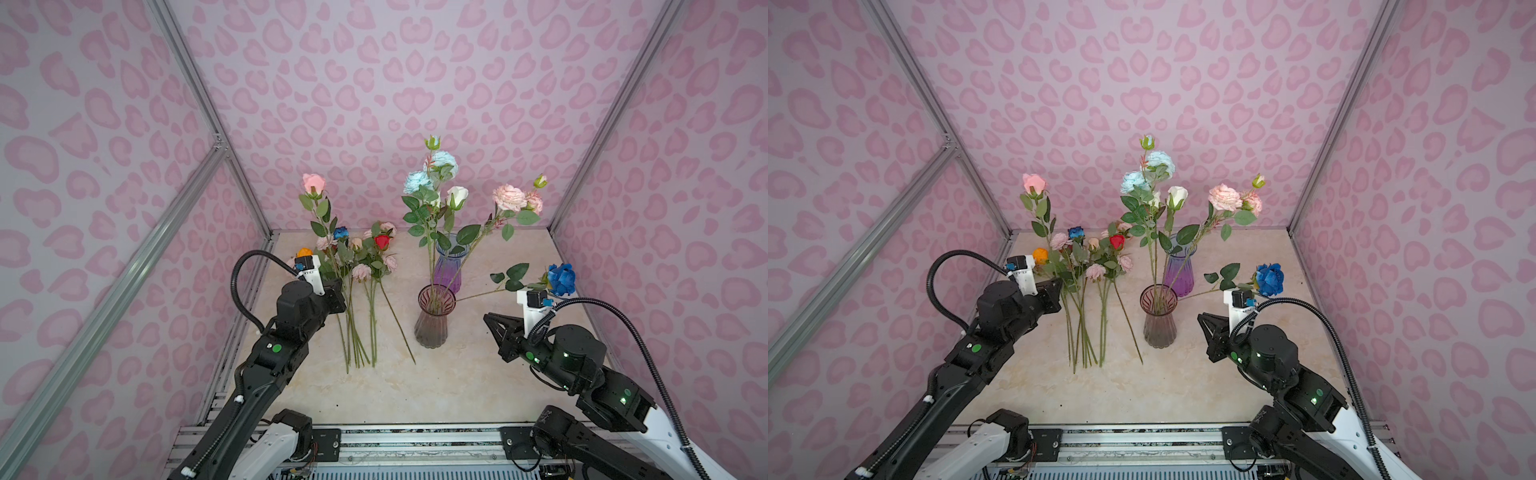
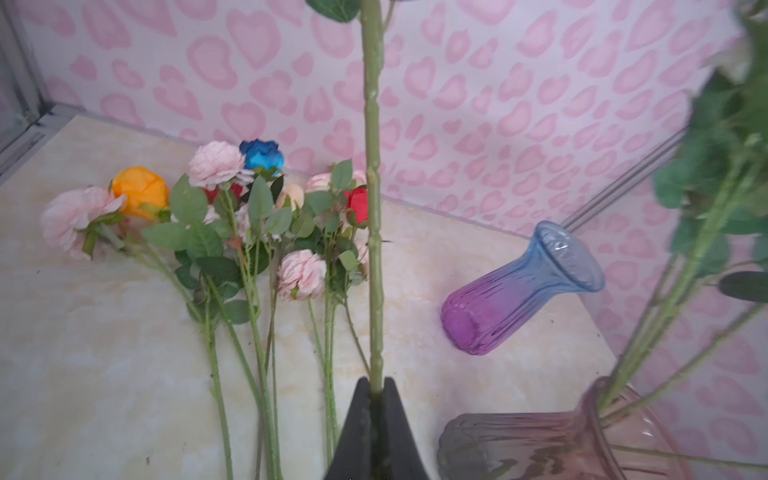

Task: Arrange the flowers into the vase
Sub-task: 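Grasp a single pink rose stem in the bunch with left gripper and lift upright, then carry the pink rose toward the right gripper while right gripper closes on its stem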

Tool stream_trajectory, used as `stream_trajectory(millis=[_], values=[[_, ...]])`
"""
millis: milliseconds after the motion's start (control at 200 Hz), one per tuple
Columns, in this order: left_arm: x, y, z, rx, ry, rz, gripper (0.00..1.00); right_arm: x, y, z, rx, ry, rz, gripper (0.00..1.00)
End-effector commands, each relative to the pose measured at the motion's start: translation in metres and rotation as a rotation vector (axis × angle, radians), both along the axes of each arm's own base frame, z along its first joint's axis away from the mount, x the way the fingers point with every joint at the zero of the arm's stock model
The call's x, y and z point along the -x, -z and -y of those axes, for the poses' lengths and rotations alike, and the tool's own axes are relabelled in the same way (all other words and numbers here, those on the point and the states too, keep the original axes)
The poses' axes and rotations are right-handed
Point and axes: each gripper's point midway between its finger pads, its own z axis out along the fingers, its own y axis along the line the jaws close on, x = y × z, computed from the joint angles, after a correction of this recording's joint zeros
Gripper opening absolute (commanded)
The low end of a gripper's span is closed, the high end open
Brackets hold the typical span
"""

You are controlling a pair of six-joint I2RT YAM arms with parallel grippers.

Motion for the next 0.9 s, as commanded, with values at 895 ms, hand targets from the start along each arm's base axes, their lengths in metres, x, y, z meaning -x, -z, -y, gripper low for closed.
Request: stream_trajectory(millis=[895], values=[[0.107,-0.114,0.157,-0.03,0.67,0.475,0.03,0.023,-0.102,-0.051,-0.093,-0.268,0.194,0.38]])
